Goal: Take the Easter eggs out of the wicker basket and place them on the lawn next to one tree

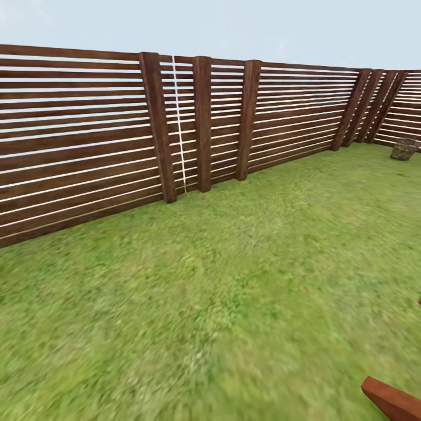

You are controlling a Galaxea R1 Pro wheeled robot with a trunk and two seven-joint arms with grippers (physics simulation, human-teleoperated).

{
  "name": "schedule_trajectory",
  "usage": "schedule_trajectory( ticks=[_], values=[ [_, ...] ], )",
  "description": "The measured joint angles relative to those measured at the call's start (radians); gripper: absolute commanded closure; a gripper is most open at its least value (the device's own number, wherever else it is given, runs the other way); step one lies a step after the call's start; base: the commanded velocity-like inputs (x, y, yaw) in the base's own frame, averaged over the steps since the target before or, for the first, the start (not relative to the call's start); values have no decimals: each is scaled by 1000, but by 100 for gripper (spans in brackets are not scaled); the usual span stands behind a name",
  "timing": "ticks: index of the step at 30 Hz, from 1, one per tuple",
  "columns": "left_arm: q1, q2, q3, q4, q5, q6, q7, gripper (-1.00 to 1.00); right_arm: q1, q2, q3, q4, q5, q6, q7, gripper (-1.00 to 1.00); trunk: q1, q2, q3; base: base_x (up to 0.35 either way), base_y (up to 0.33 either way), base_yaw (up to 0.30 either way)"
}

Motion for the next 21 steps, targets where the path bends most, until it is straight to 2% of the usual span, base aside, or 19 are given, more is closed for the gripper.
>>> schedule_trajectory(
  ticks=[7,21],
  values=[
    [0,-1,1,0,0,1,2,-100,0,-3,-1,-6,4,122,-2,-100,0,0,0,26,0,0],
    [0,-7,5,-5,2,4,3,-100,0,-3,-2,-6,4,144,-2,-100,0,0,0,0,0,0]
  ],
)
